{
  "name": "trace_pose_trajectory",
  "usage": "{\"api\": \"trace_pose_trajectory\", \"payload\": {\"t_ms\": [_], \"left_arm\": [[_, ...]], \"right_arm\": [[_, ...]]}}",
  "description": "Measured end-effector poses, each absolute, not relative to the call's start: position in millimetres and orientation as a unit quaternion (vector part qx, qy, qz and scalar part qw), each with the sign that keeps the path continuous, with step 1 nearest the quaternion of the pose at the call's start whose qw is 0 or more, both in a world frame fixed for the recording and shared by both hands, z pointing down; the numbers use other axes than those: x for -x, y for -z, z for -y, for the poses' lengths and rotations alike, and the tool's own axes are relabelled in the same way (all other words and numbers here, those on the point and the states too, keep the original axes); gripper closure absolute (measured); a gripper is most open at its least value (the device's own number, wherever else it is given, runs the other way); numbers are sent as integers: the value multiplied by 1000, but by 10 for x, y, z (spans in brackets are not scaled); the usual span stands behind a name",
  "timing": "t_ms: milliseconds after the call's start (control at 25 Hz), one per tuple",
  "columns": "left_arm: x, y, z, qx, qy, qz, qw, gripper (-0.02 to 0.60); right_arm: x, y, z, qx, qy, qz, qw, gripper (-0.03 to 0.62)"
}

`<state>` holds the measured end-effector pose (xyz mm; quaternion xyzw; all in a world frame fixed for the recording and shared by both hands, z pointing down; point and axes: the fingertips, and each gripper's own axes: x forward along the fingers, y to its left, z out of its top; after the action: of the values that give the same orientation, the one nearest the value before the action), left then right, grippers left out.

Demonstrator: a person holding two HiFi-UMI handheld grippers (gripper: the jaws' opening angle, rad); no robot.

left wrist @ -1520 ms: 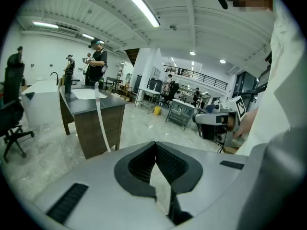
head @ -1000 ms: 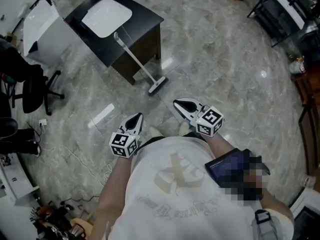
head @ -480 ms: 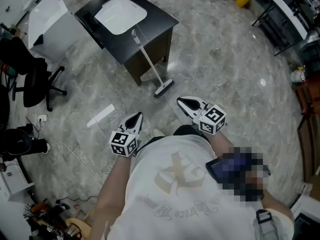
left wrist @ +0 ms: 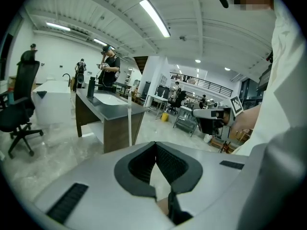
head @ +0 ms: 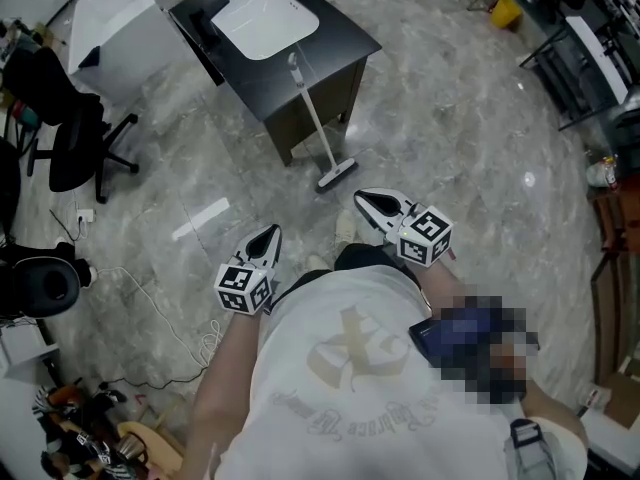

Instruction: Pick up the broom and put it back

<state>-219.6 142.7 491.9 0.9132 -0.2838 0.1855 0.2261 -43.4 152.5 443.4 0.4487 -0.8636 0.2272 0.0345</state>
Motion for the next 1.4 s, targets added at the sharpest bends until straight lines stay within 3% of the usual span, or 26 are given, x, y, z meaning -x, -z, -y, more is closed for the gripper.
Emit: {"api": "trace_pose_trajectory", "payload": {"t_ms": [1400], "left_arm": [[1712, -5022, -62, -883, -193, 343, 255, 569]], "right_arm": [[-28, -5247, 248, -387, -264, 877, 105, 576]]}}
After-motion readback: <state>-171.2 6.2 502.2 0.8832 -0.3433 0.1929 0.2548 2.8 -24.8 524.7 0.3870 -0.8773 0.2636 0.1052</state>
